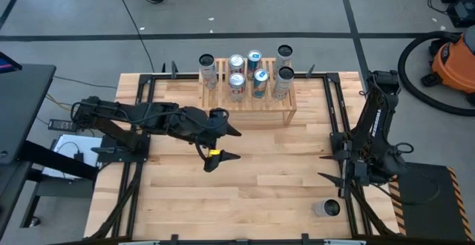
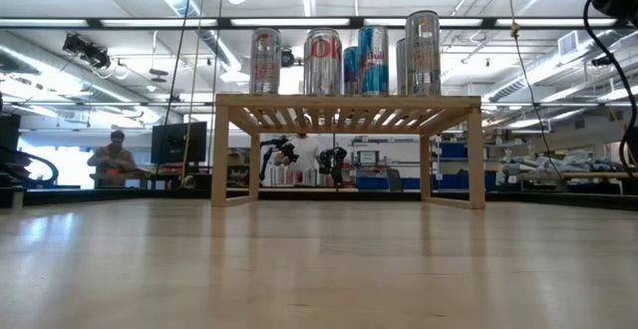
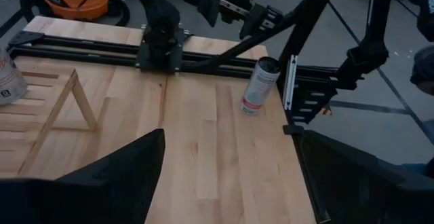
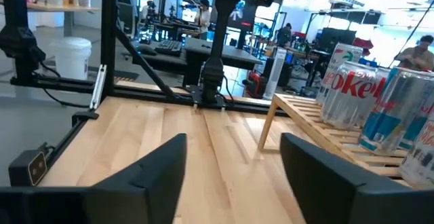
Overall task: Place canned beverage on shelf
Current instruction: Put the white pink soda can on the shelf aligned with the other white pink soda can
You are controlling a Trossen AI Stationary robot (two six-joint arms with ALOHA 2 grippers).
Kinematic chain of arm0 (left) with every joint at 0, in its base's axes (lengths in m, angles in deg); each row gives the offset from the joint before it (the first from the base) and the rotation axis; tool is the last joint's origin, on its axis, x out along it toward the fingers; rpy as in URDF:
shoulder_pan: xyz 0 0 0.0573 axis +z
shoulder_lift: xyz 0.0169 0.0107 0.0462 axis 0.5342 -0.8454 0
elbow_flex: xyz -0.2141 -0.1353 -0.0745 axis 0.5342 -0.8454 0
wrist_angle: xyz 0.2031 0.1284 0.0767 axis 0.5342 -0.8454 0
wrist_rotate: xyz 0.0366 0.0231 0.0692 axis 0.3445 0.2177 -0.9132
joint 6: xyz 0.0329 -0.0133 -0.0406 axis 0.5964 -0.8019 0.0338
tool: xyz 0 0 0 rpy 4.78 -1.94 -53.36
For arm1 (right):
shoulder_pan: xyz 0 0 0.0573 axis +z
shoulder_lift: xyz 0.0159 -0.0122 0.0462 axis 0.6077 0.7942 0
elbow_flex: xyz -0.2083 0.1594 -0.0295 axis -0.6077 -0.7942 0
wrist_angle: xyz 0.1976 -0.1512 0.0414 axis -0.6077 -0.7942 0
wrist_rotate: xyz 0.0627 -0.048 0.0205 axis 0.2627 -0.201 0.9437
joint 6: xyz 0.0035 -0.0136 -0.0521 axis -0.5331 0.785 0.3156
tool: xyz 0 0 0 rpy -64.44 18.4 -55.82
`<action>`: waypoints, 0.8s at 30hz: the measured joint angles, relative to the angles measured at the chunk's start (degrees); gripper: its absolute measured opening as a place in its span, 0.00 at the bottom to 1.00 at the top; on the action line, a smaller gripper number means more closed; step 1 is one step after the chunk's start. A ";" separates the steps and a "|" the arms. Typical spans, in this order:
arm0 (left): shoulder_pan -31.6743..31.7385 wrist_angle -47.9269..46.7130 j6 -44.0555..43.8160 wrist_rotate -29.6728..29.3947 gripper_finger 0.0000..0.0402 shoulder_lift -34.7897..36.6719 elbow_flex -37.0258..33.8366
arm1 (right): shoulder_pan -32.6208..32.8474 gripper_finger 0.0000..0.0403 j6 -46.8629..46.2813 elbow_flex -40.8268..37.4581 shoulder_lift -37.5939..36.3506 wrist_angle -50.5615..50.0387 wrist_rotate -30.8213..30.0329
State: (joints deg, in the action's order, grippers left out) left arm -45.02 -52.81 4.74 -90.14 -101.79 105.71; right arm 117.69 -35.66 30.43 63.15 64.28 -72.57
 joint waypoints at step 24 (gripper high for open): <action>0.19 4.62 -2.41 -1.18 0.86 0.00 0.00 | 8.50 0.90 10.68 5.10 -0.04 18.69 -0.07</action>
State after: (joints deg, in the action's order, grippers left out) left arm -44.82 -48.19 2.33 -91.32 -101.79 105.71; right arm 126.19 -24.99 35.53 63.11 82.97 -72.64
